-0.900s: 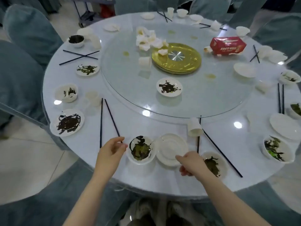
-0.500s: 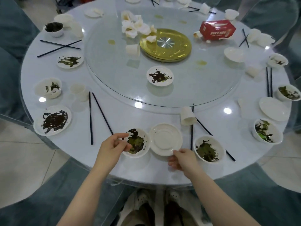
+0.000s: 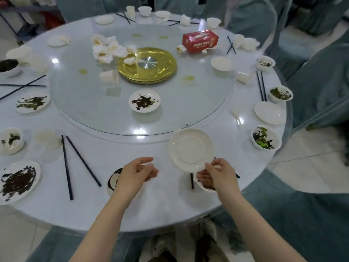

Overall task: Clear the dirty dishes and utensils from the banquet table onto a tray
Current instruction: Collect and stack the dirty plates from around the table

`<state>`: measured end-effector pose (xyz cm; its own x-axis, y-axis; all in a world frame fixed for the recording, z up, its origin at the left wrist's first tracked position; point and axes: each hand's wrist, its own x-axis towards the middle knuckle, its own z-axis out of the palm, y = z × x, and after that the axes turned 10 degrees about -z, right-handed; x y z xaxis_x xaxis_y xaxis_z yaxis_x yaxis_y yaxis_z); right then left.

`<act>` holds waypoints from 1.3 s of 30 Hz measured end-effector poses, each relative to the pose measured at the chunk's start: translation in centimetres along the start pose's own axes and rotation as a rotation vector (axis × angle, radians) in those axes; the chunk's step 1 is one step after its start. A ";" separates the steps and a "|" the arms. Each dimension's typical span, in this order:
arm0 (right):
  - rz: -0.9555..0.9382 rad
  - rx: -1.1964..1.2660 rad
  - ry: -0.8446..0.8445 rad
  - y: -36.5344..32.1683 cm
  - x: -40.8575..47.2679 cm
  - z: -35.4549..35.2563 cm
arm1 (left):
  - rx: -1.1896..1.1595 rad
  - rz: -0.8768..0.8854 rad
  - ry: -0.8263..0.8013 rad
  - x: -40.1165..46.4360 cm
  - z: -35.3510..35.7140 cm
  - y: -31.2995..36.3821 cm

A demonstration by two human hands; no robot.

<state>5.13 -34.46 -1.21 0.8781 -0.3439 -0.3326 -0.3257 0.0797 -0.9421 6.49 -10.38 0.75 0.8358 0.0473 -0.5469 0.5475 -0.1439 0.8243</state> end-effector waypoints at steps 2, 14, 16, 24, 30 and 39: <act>0.004 0.051 0.032 -0.4 0.2 -1.6 | 0.029 -0.009 -0.046 0.4 2.3 1.1; 0.043 0.127 -0.062 -3.3 7.2 -12.5 | 0.094 -0.030 -0.166 2.5 17.2 8.2; 0.051 0.121 -0.070 -3.7 9.3 -14.7 | 0.090 -0.035 -0.130 3.3 19.7 8.9; -0.013 -0.047 0.260 -4.7 22.0 -25.8 | 0.055 -0.077 0.007 7.0 26.7 11.3; 0.135 -0.181 0.323 -2.8 30.3 -28.3 | 0.066 -0.092 0.097 8.7 27.6 12.3; 0.220 -0.211 0.294 -2.1 34.2 -28.7 | -0.025 -0.147 0.202 7.8 27.2 11.2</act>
<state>25.83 -73.21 -9.42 0.6524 -0.5947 -0.4698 -0.5855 -0.0018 -0.8107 18.05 -38.50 1.79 0.7363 0.2633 -0.6233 0.6629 -0.0960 0.7426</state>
